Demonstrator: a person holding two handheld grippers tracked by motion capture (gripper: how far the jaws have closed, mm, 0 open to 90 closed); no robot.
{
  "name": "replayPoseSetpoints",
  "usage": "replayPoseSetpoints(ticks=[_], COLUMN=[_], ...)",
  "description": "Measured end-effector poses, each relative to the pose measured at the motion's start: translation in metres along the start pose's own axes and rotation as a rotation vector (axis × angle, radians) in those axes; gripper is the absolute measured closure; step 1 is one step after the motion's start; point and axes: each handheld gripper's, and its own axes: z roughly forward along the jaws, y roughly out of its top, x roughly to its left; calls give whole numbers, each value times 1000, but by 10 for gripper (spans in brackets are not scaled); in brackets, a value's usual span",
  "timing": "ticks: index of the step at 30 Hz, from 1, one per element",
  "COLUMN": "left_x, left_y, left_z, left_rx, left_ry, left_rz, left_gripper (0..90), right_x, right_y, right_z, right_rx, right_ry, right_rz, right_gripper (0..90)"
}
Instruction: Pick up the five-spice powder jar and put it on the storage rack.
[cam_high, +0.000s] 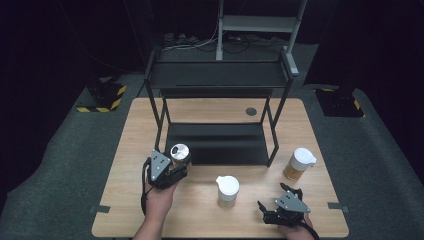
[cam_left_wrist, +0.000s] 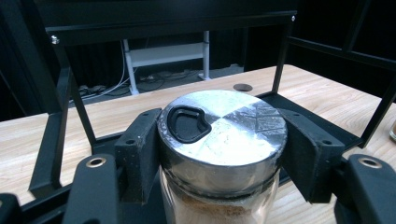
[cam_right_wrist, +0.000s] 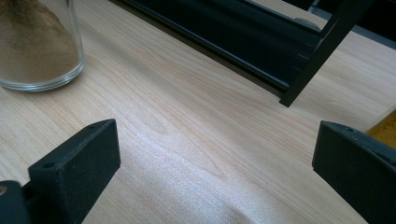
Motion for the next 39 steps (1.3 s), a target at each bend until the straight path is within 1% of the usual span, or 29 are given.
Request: replayPoseSetpoints(ticks=[5,15,27,33,39], left_x=[-1,-1,2,4,6], left_y=[4,8,8,7,11], left_z=[7,19,31,40,50], left_rx=[3,2,7,12,31], left_ry=[3,8,27,40,47], left_rz=[8,9,2,-2,8], left_gripper=[349,349,349,349,349], right_x=[-1,-1,-1,-1,-2], right_y=[0,0,-1,-1,-1], right_z=[0,0,0,0,0], right_rx=[-2,-3,-4,-4,-4], right_ry=[1,3,4,5,6], right_rz=[1,3,5,8,9], right_gripper=[2,2,2,2,2])
